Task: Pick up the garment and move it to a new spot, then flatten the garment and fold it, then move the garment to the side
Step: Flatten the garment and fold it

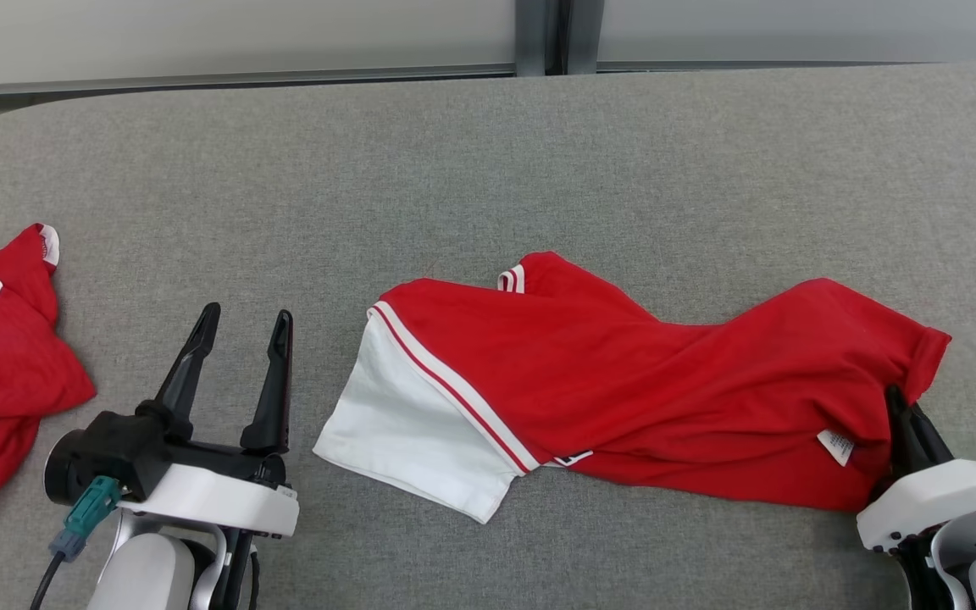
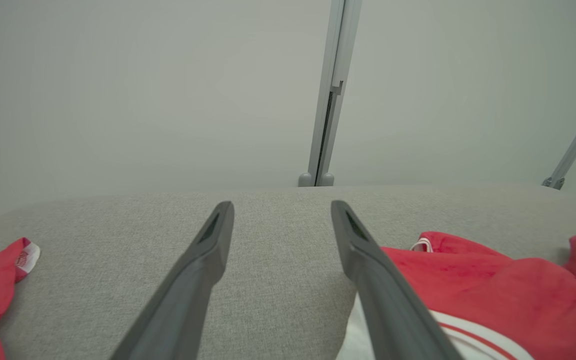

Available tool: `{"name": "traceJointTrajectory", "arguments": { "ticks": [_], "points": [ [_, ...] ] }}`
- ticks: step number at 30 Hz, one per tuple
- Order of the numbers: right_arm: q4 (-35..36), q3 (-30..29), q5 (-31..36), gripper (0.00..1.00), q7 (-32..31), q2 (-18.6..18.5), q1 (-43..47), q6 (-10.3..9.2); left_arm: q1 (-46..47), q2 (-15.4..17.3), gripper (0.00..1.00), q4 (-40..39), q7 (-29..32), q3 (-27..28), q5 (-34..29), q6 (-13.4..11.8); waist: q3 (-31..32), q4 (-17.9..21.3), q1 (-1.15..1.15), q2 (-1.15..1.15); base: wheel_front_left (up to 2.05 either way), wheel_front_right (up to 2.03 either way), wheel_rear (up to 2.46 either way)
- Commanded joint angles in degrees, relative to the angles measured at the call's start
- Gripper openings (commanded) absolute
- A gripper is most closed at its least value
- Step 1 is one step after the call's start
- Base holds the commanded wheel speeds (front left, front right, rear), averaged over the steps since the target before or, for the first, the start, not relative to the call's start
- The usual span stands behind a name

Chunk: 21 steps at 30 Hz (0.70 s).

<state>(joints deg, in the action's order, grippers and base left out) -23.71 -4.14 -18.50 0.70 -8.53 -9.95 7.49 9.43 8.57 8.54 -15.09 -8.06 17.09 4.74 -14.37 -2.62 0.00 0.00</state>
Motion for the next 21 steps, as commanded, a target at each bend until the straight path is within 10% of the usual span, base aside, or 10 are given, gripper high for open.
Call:
{"name": "traceJointTrajectory", "arguments": {
  "ticks": [1, 3, 5, 21],
  "points": [
    [-2.03, 0.29, -0.52, 0.00, 1.26, -0.88, -1.74, 0.00, 1.21, 0.06, 1.00, 0.09, -0.09, 0.33, -0.67, 0.35, -0.48, -0.08, 0.00, 0.00, 0.00, 0.00, 0.00],
    [-4.36, 0.84, -1.38, 0.16, 2.37, -1.16, -3.10, -0.01, 1.63, -0.13, 1.00, 0.20, -0.09, 0.20, -0.96, 0.63, -0.81, -0.20, 0.00, 0.00, 0.00, 0.00, 0.00],
    [-6.00, 0.83, -2.06, 1.00, 4.01, -1.79, -4.37, -0.01, 1.91, -0.16, 1.00, 0.36, -0.09, 0.27, -1.15, 0.83, -0.89, -0.23, 0.00, 0.00, 0.00, 0.00, 0.00],
    [6.86, 3.46, 7.26, 1.00, 13.00, -4.27, -4.70, -0.01, 0.04, -0.97, 1.00, -0.09, -0.09, 2.94, -3.13, 1.09, 1.87, 1.06, 0.00, 0.00, 0.00, 0.00, 0.00]
  ]
}}
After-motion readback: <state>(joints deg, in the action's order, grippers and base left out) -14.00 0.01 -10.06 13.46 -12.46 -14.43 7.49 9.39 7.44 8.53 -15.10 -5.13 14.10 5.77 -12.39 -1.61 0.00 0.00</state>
